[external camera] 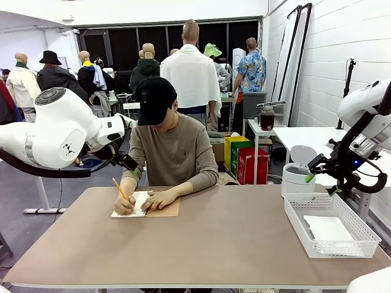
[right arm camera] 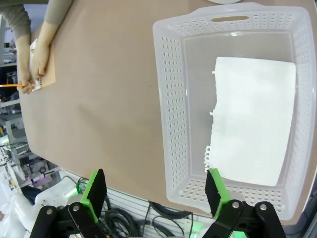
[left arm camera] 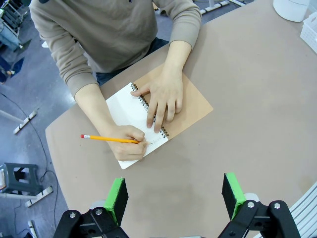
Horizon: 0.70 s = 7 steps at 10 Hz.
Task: Sort the paper based on its condition.
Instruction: If a person hands you a paper, place it in the Organizing basket , and if it's crumpled, put it in the Trash can.
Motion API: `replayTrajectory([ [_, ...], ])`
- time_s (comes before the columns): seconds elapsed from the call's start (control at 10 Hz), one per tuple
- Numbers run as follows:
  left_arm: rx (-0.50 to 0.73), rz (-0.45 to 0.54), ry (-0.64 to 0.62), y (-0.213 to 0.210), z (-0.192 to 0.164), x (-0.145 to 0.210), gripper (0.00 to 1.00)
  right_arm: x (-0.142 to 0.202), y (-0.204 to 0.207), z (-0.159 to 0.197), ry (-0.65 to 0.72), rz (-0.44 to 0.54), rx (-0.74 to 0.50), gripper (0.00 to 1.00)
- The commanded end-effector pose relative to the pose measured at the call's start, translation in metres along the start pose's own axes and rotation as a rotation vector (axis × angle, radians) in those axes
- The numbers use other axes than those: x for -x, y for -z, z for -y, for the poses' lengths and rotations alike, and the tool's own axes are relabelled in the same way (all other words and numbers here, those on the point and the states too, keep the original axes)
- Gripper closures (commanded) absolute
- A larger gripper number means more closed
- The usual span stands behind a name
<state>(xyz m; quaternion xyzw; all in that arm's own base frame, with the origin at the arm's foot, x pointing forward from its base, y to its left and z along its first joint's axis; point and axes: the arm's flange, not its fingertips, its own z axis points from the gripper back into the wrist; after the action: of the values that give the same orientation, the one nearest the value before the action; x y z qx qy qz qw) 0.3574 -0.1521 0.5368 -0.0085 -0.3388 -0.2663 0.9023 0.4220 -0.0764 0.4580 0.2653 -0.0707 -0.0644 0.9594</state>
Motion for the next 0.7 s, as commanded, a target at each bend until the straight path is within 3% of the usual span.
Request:
replayTrajectory([
  [0.0, 0.000, 0.000, 0.004, 0.000, -0.001, 0.000, 0.00, 0.001, 0.001, 0.000, 0.000, -0.007, -0.003, 0.00],
  [0.4, 0.000, 0.000, 0.004, 0.000, -0.001, 0.000, 0.00, 0.000, 0.000, 0.000, 0.000, 0.000, 0.000, 0.00],
  [0.6, 0.000, 0.000, 0.004, 0.000, -0.001, 0.000, 0.00, 0.005, -0.013, -0.027, -0.078, 0.045, 0.008, 0.00],
])
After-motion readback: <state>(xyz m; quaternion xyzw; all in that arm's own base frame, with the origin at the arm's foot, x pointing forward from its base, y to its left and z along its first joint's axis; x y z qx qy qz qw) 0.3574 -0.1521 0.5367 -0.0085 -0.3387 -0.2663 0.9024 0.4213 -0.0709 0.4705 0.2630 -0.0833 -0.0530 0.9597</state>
